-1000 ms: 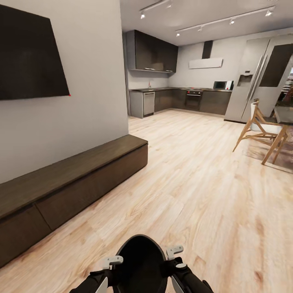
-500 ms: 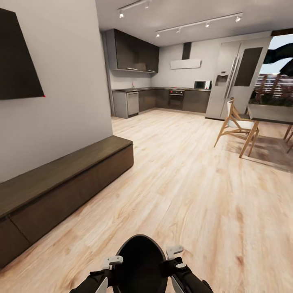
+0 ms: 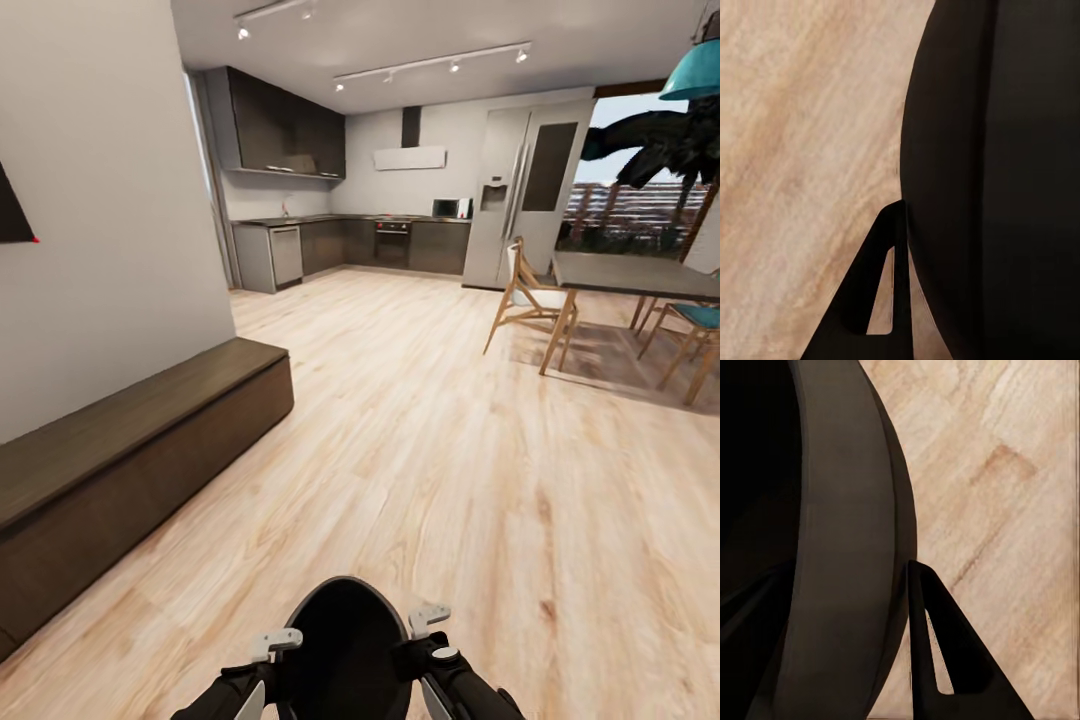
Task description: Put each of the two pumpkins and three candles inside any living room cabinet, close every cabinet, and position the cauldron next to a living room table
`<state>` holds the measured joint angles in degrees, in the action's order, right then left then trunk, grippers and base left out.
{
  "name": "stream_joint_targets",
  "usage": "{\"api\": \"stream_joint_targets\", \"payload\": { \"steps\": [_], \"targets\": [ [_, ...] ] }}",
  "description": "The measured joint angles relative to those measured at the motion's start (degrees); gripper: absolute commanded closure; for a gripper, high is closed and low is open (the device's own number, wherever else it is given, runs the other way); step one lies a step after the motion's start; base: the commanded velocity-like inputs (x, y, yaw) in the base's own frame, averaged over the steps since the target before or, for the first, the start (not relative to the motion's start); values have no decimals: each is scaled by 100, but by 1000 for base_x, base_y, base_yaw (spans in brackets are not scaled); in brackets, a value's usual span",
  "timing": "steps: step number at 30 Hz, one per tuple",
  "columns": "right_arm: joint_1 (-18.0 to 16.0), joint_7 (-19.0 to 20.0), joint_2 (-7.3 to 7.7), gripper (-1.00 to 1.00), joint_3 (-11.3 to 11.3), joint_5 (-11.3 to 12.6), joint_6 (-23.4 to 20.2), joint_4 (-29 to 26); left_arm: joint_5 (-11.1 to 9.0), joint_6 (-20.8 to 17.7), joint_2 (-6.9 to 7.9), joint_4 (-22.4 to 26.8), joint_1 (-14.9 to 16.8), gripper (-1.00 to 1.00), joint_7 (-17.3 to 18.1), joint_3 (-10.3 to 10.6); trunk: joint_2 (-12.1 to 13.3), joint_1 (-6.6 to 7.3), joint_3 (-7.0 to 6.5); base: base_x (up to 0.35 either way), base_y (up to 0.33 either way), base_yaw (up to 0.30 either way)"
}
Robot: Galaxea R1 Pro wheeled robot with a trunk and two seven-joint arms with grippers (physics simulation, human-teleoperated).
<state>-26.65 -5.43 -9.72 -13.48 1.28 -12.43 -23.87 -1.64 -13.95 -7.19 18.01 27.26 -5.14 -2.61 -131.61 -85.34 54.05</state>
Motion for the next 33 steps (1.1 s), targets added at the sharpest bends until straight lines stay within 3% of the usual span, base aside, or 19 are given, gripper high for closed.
{"api": "stream_joint_targets", "payload": {
  "steps": [33],
  "targets": [
    [-2,-9,-4,100,1,5,17,18,19,0,-3,0,0,100,-8,-8,0,-1,0,-50,0,-257]
  ]
}}
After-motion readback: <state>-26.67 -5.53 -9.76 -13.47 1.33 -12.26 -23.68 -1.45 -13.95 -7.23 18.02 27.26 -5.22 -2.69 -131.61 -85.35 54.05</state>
